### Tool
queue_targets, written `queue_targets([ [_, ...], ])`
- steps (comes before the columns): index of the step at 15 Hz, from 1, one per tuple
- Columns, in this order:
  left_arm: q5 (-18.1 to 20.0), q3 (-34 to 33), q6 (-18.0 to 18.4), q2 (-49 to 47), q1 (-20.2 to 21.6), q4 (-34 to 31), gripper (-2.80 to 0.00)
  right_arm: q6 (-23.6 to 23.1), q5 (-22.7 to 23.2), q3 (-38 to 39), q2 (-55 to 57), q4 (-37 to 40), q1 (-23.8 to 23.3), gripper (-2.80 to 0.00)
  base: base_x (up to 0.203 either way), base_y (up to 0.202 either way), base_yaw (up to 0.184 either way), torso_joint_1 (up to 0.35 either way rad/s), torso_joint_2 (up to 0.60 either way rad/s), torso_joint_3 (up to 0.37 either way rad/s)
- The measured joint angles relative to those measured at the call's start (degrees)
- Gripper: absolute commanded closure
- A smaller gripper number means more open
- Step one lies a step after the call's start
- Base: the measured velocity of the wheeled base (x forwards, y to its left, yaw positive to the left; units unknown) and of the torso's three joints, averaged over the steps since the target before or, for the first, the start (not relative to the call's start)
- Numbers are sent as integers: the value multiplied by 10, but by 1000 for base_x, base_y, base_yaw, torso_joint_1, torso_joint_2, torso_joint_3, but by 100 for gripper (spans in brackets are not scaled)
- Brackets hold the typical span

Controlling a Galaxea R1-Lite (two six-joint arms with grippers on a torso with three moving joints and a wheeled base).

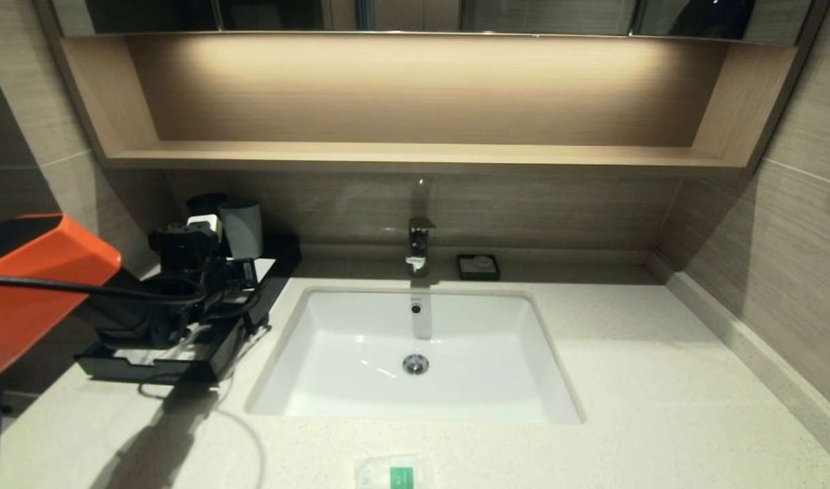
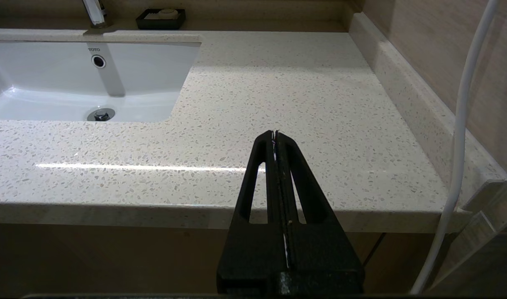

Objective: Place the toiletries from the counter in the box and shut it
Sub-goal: Place the cup on the storage box

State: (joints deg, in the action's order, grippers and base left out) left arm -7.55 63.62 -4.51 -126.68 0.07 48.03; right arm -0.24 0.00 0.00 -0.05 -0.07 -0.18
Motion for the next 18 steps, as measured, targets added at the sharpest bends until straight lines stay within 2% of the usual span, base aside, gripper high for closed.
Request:
queue_targets([
  [5, -1, -37, 0, 38, -1, 10, 0, 0, 0, 0, 0, 0, 0, 0, 0, 0, 0, 0, 0, 0],
  [9, -2, -42, 0, 62, 3, 3, 0, 0, 0, 0, 0, 0, 0, 0, 0, 0, 0, 0, 0, 0],
  [13, -8, -9, -3, 55, 12, -31, 0, 0, 0, 0, 0, 0, 0, 0, 0, 0, 0, 0, 0, 0],
  [18, -25, 21, -3, 33, 19, -26, 0, 0, 0, 0, 0, 0, 0, 0, 0, 0, 0, 0, 0, 0],
])
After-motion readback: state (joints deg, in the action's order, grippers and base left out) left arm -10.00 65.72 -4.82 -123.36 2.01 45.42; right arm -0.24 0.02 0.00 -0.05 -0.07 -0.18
